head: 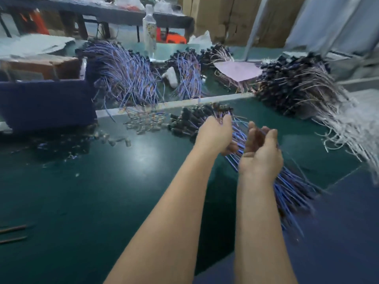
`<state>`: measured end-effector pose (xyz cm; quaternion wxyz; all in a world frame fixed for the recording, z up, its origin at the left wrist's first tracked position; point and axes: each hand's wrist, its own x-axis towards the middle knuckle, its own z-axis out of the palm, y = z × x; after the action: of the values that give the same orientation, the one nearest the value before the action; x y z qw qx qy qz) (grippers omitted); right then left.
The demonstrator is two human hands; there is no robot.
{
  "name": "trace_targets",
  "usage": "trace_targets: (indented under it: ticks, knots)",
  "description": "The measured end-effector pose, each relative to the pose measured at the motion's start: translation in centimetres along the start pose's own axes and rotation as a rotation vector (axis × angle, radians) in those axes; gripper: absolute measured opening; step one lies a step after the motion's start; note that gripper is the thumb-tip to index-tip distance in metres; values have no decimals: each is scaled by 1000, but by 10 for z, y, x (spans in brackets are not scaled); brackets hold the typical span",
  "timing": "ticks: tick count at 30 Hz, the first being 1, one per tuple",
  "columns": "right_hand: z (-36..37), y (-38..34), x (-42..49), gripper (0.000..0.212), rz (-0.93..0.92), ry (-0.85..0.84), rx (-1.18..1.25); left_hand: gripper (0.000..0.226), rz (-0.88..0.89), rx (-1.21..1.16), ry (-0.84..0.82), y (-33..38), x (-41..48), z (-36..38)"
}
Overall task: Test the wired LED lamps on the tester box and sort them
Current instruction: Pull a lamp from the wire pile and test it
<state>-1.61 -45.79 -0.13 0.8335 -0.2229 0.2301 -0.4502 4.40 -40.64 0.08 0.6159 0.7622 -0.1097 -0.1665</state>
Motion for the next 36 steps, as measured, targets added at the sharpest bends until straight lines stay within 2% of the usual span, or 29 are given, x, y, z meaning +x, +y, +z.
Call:
trace_targets:
  ticks: [1, 4, 7, 9, 11, 13, 15, 19, 21, 24, 28, 31, 34, 36]
  knots:
    - [-2, 0, 1, 24, -2, 12, -22, 30, -45, -198, -14, -3, 1, 6]
    - [-8, 2, 4, 28, 11, 59, -113, 27, -71, -643, 151, -6, 9, 9]
    - [-11, 6, 9, 30, 110, 74, -153, 17, -51, -790, 236, -8, 18, 10]
    - [-11, 6, 10, 30, 248, 73, -20, 8, 28, -676, 314, -9, 22, 14]
    - [-13, 7, 13, 31, 343, 63, 97, 11, 158, -456, 417, -11, 24, 18]
    - [-14, 8, 15, 34, 400, 45, 114, 11, 273, -248, 477, -13, 25, 18]
    - [-16, 9, 17, 36, 439, 31, 112, 14, 304, -17, 448, -19, 31, 19]
    - [-14, 12, 16, 27, 497, -20, -18, 23, 178, 538, 281, -41, 41, 18]
    - [-14, 14, 15, 20, 495, -33, -118, 25, 177, 638, 245, -48, 42, 15]
    - [-14, 16, 12, 16, 409, -34, -323, 30, 201, 620, 175, -48, 43, 9]
    - [-18, 23, 4, 33, 225, -129, -876, 35, 210, 605, 54, -42, 40, 0]
    - [-11, 35, -9, 33, 189, -242, -900, 28, 217, 393, 84, -35, 26, -16]
    - [9, 53, -33, 25, 151, -344, -878, 22, 182, 82, 266, -29, 5, -53]
    - [25, 72, -55, 21, 190, -443, -831, 18, 168, -130, 387, -27, -10, -87]
